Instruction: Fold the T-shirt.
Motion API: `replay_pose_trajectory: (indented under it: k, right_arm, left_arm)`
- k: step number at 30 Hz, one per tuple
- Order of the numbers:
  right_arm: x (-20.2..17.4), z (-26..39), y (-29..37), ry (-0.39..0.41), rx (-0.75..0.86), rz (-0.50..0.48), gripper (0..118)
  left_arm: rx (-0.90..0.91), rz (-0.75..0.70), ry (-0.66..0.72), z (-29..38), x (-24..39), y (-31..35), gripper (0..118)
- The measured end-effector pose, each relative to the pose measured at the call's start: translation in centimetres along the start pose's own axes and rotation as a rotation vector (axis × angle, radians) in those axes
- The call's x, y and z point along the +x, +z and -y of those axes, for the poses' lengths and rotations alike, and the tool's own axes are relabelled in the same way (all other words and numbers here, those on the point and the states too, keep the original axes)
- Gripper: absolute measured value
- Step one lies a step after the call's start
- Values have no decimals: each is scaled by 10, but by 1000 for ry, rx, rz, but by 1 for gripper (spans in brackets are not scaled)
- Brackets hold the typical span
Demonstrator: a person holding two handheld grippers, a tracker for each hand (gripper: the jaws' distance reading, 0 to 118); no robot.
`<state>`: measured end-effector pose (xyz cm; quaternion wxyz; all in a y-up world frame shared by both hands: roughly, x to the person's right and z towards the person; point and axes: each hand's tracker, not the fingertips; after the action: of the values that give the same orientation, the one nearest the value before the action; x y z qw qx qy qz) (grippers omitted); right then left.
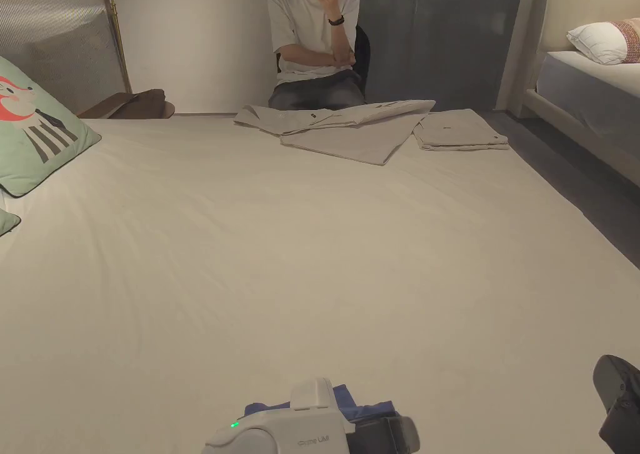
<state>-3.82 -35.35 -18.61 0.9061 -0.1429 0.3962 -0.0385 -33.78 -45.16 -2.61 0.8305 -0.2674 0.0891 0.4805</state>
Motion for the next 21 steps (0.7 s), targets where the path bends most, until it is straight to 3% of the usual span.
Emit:
replay_pose_trajectory:
  k: [2, 4, 6, 8, 9, 11, 21]
  right_arm:
    - [1, 1, -1, -3, -4, 1, 0]
    - [2, 2, -2, -9, -6, 2, 0]
    - [2, 3, -4, -14, -8, 1, 0]
    - [1, 5, -6, -16, -12, -2, 0]
    - [1, 5, -7, -18, -13, -4, 0]
    - [0, 7, -8, -21, -17, -9, 0]
    - [3, 9, -7, -17, -30, -10, 0]
  left_arm:
    - [71, 49, -6, -1, 3, 19, 99]
    - [176, -1, -86, 0, 7, 37, 96]
    - [273, -136, -238, 9, 17, 52, 58]
    - [292, -313, -403, 21, 22, 46, 1]
    - [281, -369, -462, 27, 23, 40, 1]
    - [210, -341, -520, 42, 20, 26, 1]
    - [-79, -173, -432, 87, 33, -56, 1]
